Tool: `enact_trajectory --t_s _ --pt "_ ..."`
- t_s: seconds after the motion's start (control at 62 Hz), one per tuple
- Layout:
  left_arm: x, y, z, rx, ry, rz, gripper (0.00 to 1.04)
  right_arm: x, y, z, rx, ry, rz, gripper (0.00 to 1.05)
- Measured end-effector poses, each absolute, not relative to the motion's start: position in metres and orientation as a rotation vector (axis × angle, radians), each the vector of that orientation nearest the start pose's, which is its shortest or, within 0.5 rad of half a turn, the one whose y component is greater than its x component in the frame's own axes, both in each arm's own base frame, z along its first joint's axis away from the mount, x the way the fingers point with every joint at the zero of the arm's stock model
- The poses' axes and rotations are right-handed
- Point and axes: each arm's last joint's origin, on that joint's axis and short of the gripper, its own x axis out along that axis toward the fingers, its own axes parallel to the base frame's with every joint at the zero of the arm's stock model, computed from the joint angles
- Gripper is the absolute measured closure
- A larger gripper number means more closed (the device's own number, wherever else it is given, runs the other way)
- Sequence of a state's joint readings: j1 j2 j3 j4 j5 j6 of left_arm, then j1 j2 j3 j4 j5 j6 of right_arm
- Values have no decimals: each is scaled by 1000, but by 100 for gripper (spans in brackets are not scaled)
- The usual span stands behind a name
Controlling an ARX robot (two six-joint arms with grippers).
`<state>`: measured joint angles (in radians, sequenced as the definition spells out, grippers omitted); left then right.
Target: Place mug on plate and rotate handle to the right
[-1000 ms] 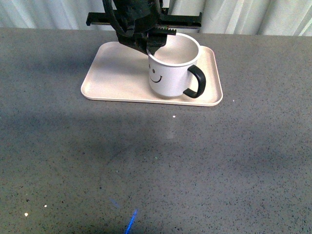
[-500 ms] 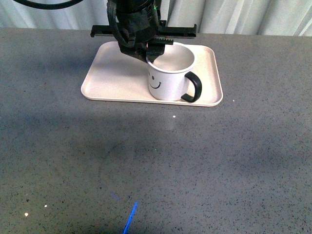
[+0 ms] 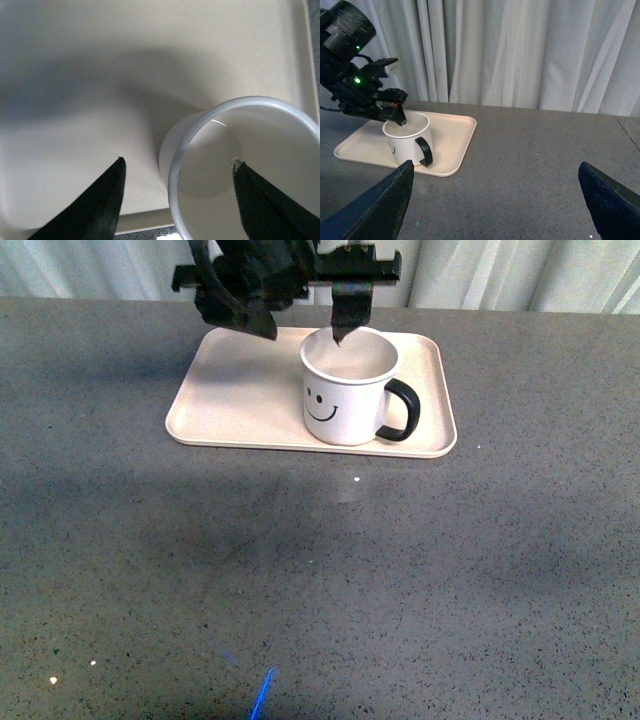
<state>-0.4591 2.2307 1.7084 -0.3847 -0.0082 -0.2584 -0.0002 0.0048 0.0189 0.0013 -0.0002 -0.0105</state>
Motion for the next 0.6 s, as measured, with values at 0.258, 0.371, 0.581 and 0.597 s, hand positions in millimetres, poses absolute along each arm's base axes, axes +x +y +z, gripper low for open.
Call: enact_trajectory --t_s 0.258,0.371,0.581,0.597 --pt "379 -163 232 -81 509 -271 16 97 0 170 -10 -15 -1 9" --pt "344 -126 234 -41 138 -54 34 97 0 170 -10 -15 0 9" --pt "277 -68 205 -26 -6 -1 71 97 0 170 -10 -15 0 9" --pt "273 -65 202 -22 1 -2 75 97 0 170 -10 -15 0 9"
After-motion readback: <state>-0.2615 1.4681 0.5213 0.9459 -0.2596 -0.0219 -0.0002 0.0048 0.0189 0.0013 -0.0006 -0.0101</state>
